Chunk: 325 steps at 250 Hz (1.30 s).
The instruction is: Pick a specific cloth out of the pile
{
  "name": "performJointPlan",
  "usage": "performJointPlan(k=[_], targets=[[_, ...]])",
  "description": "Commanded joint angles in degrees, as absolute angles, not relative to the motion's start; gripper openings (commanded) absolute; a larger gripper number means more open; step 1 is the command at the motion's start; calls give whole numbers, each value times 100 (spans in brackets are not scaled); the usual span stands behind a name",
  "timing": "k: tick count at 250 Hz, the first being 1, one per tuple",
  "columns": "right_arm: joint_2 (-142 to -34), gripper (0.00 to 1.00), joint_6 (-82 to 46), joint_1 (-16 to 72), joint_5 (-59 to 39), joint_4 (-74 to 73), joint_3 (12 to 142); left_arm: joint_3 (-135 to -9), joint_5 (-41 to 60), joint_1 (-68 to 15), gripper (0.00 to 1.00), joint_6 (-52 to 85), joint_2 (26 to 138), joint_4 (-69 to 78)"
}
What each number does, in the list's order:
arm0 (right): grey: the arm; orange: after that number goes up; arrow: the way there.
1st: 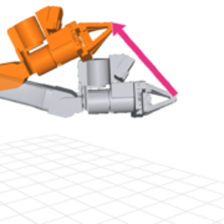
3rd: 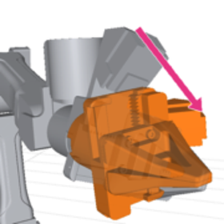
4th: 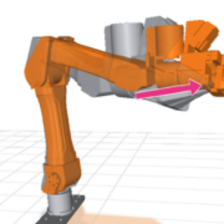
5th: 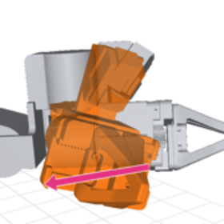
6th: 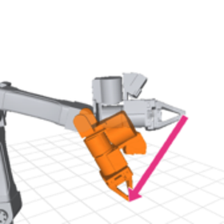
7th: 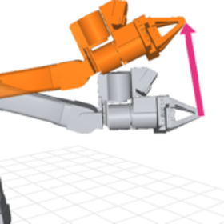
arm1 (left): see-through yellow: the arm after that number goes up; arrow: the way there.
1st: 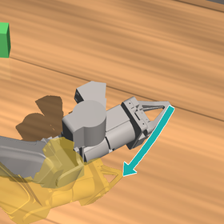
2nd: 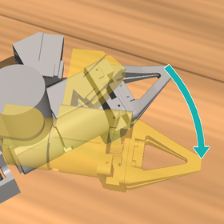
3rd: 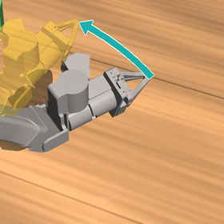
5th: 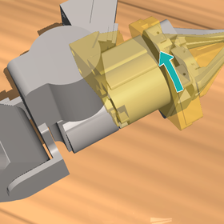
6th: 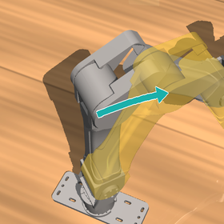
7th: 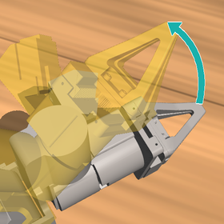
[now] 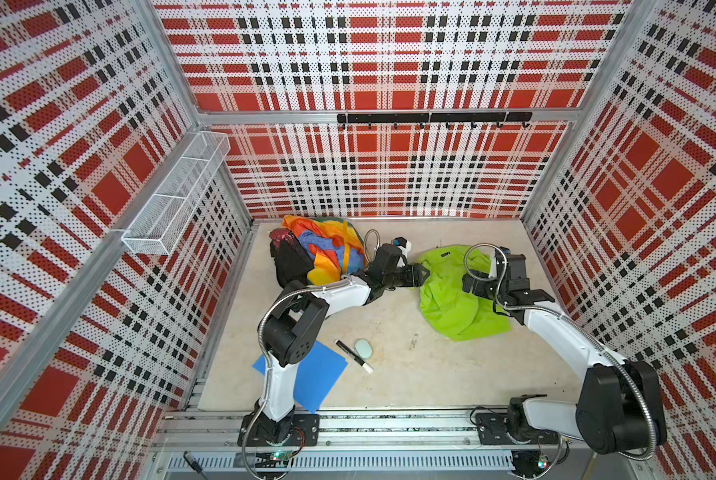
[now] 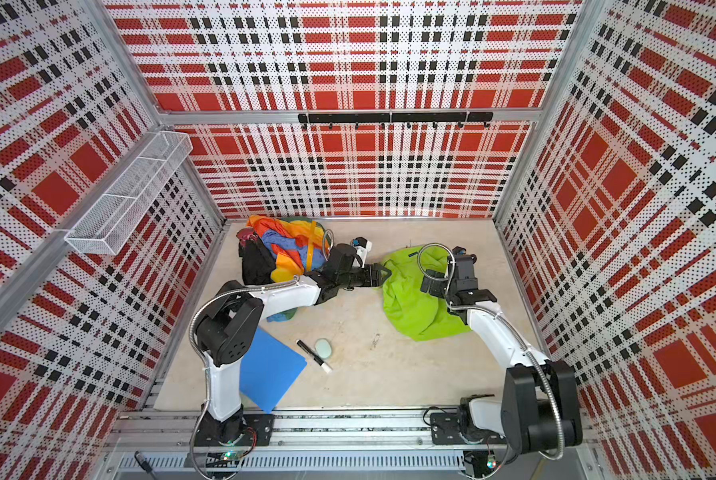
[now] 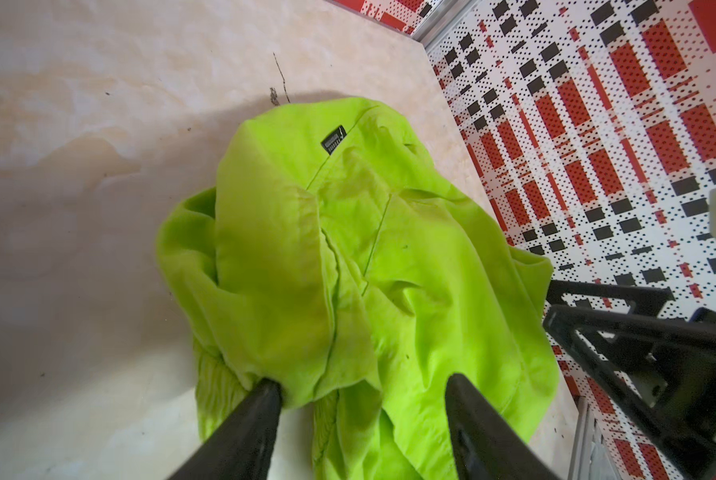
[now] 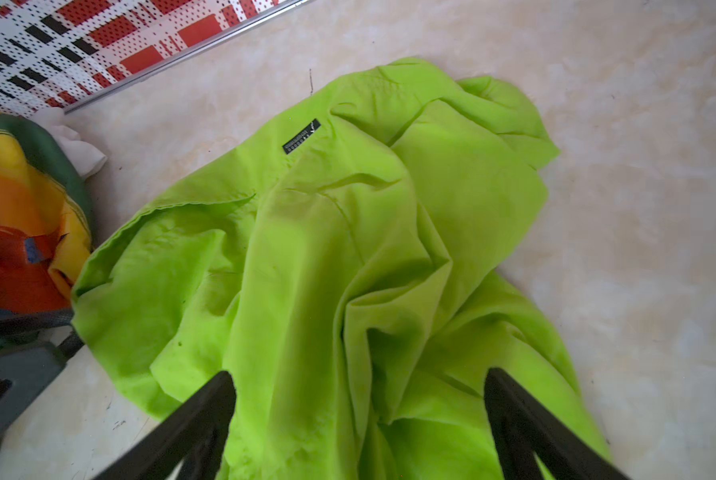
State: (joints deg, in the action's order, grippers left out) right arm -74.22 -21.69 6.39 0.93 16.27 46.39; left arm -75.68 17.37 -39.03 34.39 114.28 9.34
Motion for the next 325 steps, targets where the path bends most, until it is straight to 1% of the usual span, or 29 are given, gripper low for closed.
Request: performJointPlan(k=[1, 36, 49, 58, 86, 102, 113, 128, 149, 164, 203, 228, 241, 284, 325], targets=[[-7524, 100, -2300, 517, 13, 1406, 4303, -7914, 1902, -3911, 66, 3398, 11625, 795], [-7851, 100, -2425, 387, -453, 863, 3833, -8270, 2010, -4037, 67, 3361, 12041, 679], [-8013, 96, -2423, 365, -640, 661, 3713, -8354, 2037, -4101, 66, 3367, 12142, 675], [-8118, 88, -2394, 360, -716, 555, 3673, -8391, 2047, -4151, 64, 3377, 12206, 668], [-8250, 47, -2361, 363, -793, 275, 3635, -8442, 2098, -4277, 57, 3418, 12335, 698], [-8181, 33, -2313, 361, -914, 210, 3696, -8446, 2203, -4332, 53, 3486, 12370, 825], [-8095, 27, -2290, 373, -1043, 202, 3774, -8446, 2346, -4367, 48, 3540, 12375, 987], [-7905, 21, -2268, 466, -1133, 239, 3900, -8446, 2610, -4401, 39, 3673, 12383, 1308], [-7595, 18, -2224, 733, -962, 411, 4185, -8568, 2852, -4461, 29, 3816, 12360, 1554], [-7415, 18, -2224, 892, -925, 509, 4435, -8708, 2905, -4529, 27, 3811, 12332, 1564], [-7242, 16, -2266, 1258, -847, 681, 5141, -8921, 3050, -4641, 27, 4004, 12386, 1610], [-7347, 16, -2379, 1310, -977, 677, 5454, -8629, 3089, -4649, 27, 4272, 12351, 1986], [-7453, 16, -2427, 1318, -1003, 655, 5568, -8424, 3141, -4628, 29, 4445, 12331, 2234], [-8111, 16, -2581, 1327, -1221, 369, 5500, -7855, 3164, -4588, 34, 4718, 12250, 2703], [-8578, 15, -2852, 1345, -1362, -299, 4941, -7389, 3015, -4531, 37, 4773, 12133, 2866]])
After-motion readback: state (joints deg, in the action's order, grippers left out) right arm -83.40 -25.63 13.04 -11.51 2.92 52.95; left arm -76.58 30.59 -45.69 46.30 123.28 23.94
